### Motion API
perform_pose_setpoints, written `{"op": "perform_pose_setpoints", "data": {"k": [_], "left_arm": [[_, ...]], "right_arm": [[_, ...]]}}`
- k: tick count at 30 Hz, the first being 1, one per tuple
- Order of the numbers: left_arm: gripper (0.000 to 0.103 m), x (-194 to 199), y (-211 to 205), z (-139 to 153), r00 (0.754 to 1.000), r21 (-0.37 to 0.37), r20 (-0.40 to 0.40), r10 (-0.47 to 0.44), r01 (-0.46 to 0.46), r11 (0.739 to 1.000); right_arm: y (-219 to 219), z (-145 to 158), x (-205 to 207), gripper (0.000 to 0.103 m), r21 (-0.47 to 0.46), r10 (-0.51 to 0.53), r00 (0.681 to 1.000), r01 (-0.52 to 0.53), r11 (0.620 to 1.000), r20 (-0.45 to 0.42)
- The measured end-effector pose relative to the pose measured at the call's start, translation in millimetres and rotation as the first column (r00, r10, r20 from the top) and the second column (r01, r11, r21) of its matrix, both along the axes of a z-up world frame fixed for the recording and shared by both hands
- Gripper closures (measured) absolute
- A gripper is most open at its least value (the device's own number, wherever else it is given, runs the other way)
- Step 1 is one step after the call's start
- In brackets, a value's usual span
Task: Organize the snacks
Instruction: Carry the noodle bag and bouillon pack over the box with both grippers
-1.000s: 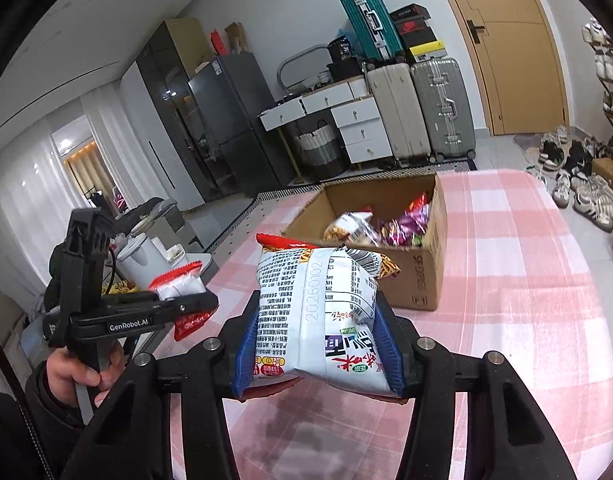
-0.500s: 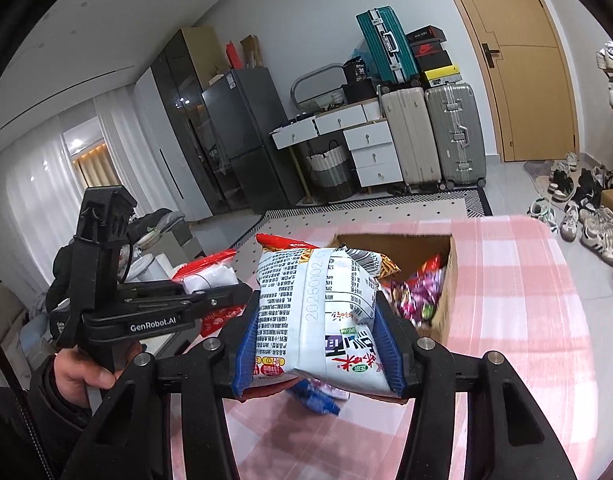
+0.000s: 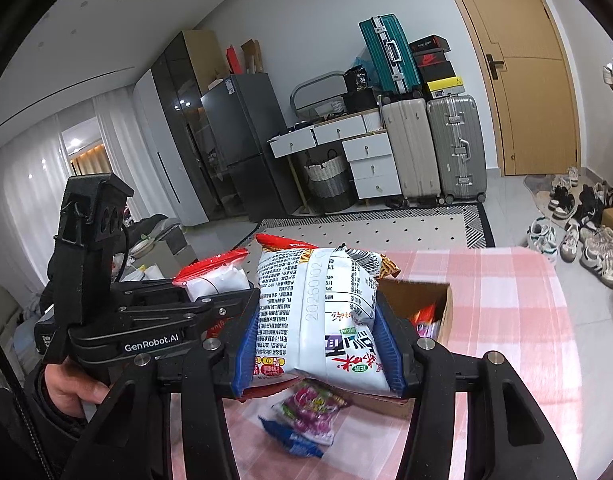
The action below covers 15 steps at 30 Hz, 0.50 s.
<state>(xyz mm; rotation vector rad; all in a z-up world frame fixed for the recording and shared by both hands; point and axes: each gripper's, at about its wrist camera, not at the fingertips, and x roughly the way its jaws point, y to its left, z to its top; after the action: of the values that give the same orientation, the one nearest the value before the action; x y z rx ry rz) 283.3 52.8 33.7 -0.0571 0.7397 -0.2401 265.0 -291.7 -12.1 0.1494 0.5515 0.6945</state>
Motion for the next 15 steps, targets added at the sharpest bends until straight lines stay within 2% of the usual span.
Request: {"op": "perform_pose_setpoints", "data": {"k": [9,15], "left_arm": [[0.086,39.3,-1.0,7.2,1.0,0.003,-0.007,-0.007,0.007,1.0],[0.085,62.4,4.2,8.0,1.0,-0.011,-0.007,0.0,0.0,1.0]], "right_arm": [[12.2,11.6,37.7,0.051,-0.053,-0.012,1.0,0.013,0.998,0.027],[22.4,6.6,62.2,0.051,-0.063,-0.022,0.999,0.024,0.998,0.032]]}}
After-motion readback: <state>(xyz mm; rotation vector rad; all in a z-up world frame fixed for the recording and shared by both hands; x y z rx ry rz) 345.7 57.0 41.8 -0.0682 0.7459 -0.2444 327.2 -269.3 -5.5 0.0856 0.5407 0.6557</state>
